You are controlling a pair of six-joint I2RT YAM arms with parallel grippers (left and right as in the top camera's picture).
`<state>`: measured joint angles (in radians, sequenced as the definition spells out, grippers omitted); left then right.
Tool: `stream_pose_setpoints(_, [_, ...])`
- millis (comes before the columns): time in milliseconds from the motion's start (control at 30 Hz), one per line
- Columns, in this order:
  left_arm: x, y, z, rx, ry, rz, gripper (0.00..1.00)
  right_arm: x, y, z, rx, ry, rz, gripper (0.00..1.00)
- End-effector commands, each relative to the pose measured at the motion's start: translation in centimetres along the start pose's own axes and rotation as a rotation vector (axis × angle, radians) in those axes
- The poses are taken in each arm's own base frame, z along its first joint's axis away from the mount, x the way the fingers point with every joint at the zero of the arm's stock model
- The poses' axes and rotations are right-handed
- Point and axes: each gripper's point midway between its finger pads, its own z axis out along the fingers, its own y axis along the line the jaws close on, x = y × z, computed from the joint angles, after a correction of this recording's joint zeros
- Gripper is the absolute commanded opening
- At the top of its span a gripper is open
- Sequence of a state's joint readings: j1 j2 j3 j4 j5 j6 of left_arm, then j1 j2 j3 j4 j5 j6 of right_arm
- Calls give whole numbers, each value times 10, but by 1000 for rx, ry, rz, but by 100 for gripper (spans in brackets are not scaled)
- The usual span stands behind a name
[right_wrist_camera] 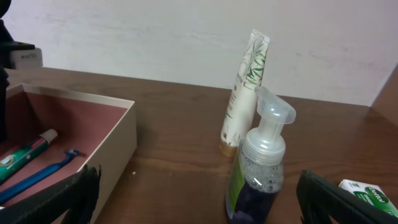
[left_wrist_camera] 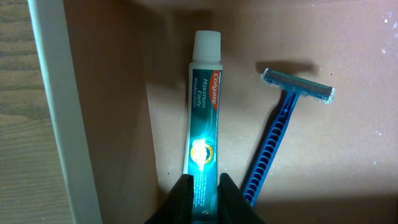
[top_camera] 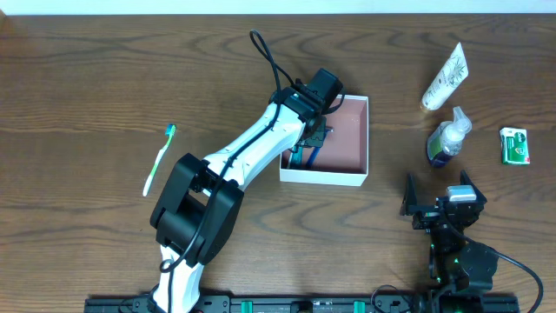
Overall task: Pack container
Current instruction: 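Carry the blue razor into the box and release it, then move the left gripper over the green toothbrush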
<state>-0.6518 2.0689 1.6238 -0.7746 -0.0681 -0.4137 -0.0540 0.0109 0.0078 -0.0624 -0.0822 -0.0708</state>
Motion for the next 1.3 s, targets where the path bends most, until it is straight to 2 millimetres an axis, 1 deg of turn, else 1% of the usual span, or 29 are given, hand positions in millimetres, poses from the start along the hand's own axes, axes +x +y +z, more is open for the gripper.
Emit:
stream_pose_setpoints(0, [-9,3,-17,-4,-44,14,15,1,1,0,-4,0,-13,99])
stream_pose_setpoints(100, [-20,1,-45,18,-85,7,15,1,1,0,-4,0,-13,99])
stream_pose_setpoints(167, [-28,0,-71,36,-122,2,16,1,1,0,-4,0,-13,99])
stream_pose_setpoints(233, [-34,2,-104,55,-165,20,17,1,1,0,-4,0,-13,99])
stream_pose_setpoints(267, [-36,4,-119,61,-186,40,25,1,1,0,-4,0,-13,99])
stream_pose_setpoints(300, [-38,9,-135,58,-210,50,29,1,1,0,-4,0,-13,99])
stream_pose_setpoints(333, [-38,16,-148,43,-232,48,32,1,1,0,-4,0,-13,99])
stream_pose_setpoints(367, [-37,29,-162,13,-252,35,33,1,1,0,-4,0,-13,99])
stream_pose_setpoints(433, [-31,57,-181,-59,-266,16,33,1,1,0,-4,0,-13,99])
stream_pose_setpoints(467, [-27,72,-188,-94,-261,7,34,1,1,0,-4,0,-13,99])
stream_pose_setpoints(500, [-22,93,-195,-140,-249,-18,35,1,1,0,-4,0,-13,99])
stream_pose_setpoints(533, [-18,105,-198,-166,-237,-35,38,1,1,0,-4,0,-13,99])
stream_pose_setpoints(600, [-9,134,-201,-209,-192,-78,43,1,1,0,-4,0,-13,99])
stream_pose_setpoints(667, [1,168,-198,-259,-130,-144,49,1,1,0,-4,0,-13,99])
stream_pose_setpoints(767, [11,209,-188,-310,-65,-210,53,1,1,0,-4,0,-13,99])
stream_pose_setpoints(833, [18,235,-177,-322,-22,-233,56,1,1,0,-4,0,-13,99])
stream_pose_setpoints(867, [22,242,-170,-304,0,-230,57,1,1,0,-4,0,-13,99])
stream_pose_setpoints(900, [25,246,-162,-267,22,-220,63,1,1,0,-4,0,-13,99])
stream_pose_setpoints(1000, [31,254,-141,-160,47,-222,73,1,1,0,-4,0,-13,99])
stream_pose_setpoints(1033, [32,260,-134,-145,44,-246,75,1,1,0,-4,0,-13,99])
stream_pose_setpoints(1133, [35,280,-116,-129,26,-315,75,1,1,0,-4,0,-13,99])
stream_pose_setpoints(1267, [46,303,-98,-147,26,-336,75,1,1,0,-4,0,-13,99])
